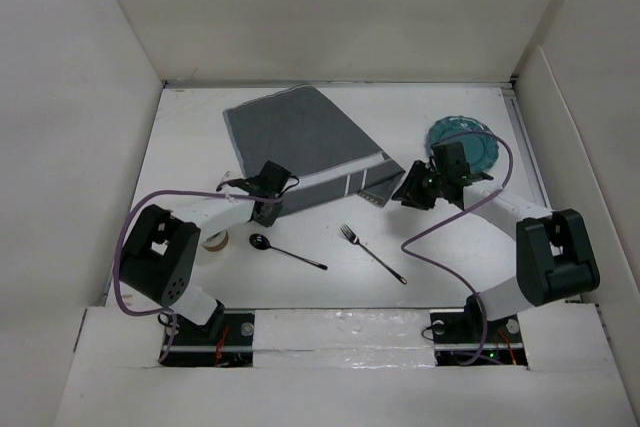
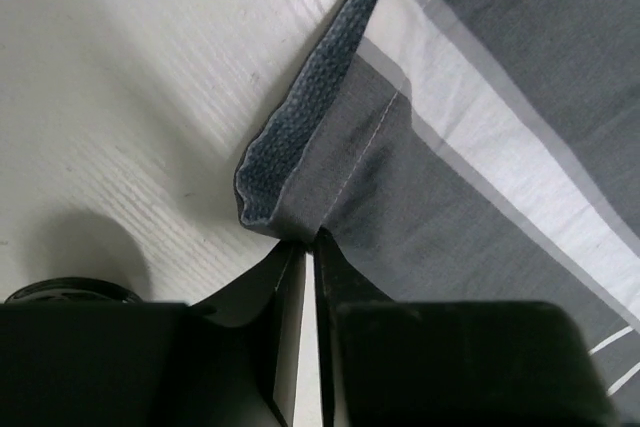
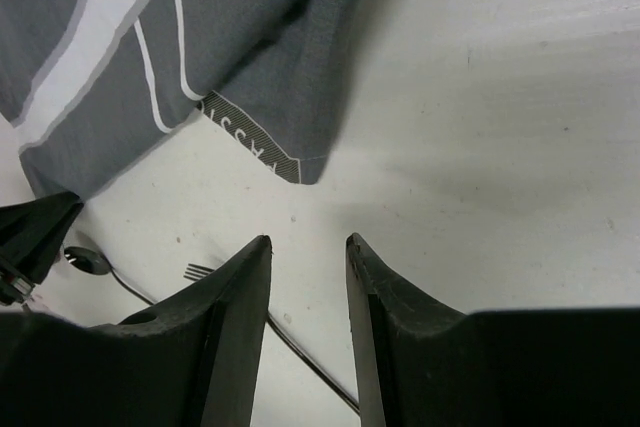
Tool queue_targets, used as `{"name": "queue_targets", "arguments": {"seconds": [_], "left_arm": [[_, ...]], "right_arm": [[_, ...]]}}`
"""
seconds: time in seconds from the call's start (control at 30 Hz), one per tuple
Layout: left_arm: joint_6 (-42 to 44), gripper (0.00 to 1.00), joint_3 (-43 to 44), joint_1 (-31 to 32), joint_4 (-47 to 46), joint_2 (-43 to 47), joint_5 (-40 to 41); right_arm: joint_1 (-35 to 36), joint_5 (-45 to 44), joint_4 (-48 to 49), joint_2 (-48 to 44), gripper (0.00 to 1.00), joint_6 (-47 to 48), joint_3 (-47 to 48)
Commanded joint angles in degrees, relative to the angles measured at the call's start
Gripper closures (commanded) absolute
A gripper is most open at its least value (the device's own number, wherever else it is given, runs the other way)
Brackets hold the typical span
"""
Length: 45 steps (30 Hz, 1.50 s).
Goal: Set the dinner table for one person
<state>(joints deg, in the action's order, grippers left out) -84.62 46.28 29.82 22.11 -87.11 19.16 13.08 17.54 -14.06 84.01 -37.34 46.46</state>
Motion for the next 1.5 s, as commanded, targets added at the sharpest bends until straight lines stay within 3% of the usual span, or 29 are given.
{"name": "queue_targets", "arguments": {"seconds": [0.0, 0.03, 0.23, 0.5, 0.6, 0.7, 0.73, 0.8, 0.87, 1.03, 1.2, 1.47], "left_arm": [[2.16, 0.95, 0.83, -1.00, -1.01, 1.32, 3.96], [5.22, 1.00, 0.91, -1.00, -1.71, 1.50, 4.22], [9.56, 1.00, 2.85, -1.00, -1.02, 2.21, 6.68], [12.02, 1.00, 3.02, -1.00, -1.98, 4.49, 7.65], [12.46, 1.00, 3.64, -1.00, -1.98, 4.58, 7.65], [13.16, 1.00, 4.43, -1.00, -1.98, 5.02, 7.74], [13.77, 1.00, 4.60, -1.00, -2.07, 5.28, 7.91], [15.18, 1.00, 5.74, -1.00, -2.42, 6.16, 8.35], [18.76, 1.00, 7.93, -1.00, -1.98, 6.69, 9.84], [31.07, 1.00, 24.79, -2.04, -0.84, 8.53, 15.64], [42.32, 1.00, 40.51, -5.13, -2.42, 8.01, 12.84], [47.53, 1.00, 55.32, -8.03, -2.16, 6.95, 10.64]], "right_arm": [[-0.34, 1.70, 4.22, 1.86, 0.58, -0.10, -0.93], [-0.34, 1.71, 4.66, 3.34, 0.57, 0.08, -0.93], [-0.34, 0.92, 6.59, 9.06, 0.52, -0.36, 1.34], [4.40, 0.13, 7.65, 15.22, 0.53, -2.64, 5.92], [5.11, -1.36, 8.00, 15.75, 0.60, -3.88, 5.75], [5.64, -3.29, 7.30, 16.01, 0.79, -4.67, 5.58], [5.64, -4.08, 7.04, 15.32, 0.90, -4.84, 5.49], [5.64, -6.80, 6.16, 13.56, 1.00, -4.85, 5.31], [5.64, -9.27, 3.62, 9.96, 1.00, -3.44, 6.18], [5.12, -20.60, -6.65, 1.17, 1.00, 3.05, 13.28], [5.11, -28.86, -12.65, -6.12, 1.00, 5.61, 21.03], [9.07, -39.42, -16.87, -10.53, 1.00, 12.29, 38.97]]}}
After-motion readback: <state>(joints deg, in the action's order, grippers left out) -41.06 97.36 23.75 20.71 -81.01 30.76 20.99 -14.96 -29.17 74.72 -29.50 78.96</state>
